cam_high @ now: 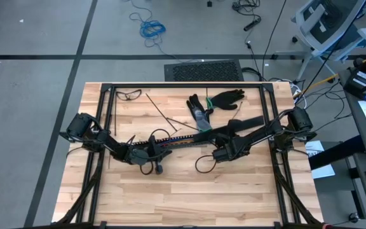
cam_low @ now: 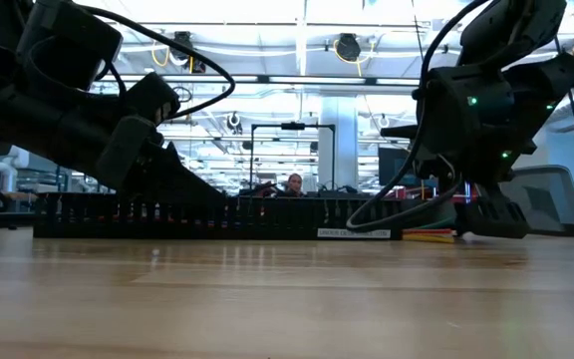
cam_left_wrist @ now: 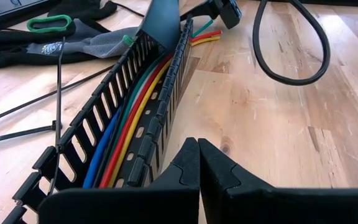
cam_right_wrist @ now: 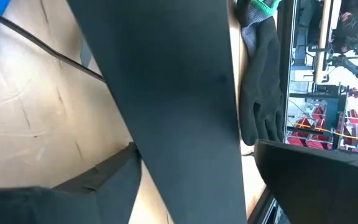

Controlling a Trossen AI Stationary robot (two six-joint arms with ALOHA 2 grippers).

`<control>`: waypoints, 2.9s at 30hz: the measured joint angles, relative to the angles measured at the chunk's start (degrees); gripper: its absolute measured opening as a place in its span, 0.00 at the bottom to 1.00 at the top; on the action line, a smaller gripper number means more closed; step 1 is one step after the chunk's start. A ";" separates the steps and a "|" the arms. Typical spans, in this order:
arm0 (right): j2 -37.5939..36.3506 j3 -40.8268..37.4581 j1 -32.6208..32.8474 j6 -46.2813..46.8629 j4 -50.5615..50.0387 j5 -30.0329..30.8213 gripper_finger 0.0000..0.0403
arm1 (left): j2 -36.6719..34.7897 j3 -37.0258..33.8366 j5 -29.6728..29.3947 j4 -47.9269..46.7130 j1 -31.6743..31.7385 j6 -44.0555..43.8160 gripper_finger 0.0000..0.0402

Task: Ziptie cables
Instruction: Close the black cable duct

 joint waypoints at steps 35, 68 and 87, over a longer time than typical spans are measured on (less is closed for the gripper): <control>-0.11 0.12 -0.06 0.16 -1.92 -3.00 0.03 | 0.00 0.01 -0.02 0.05 0.00 -0.17 0.00; -6.86 2.16 -0.97 8.70 -15.92 -14.50 0.00 | -1.56 3.58 3.45 -2.63 0.06 -14.35 0.00; -41.97 1.44 1.20 11.19 -17.81 -17.45 0.00 | -4.83 37.61 0.67 -53.28 10.72 -7.60 0.00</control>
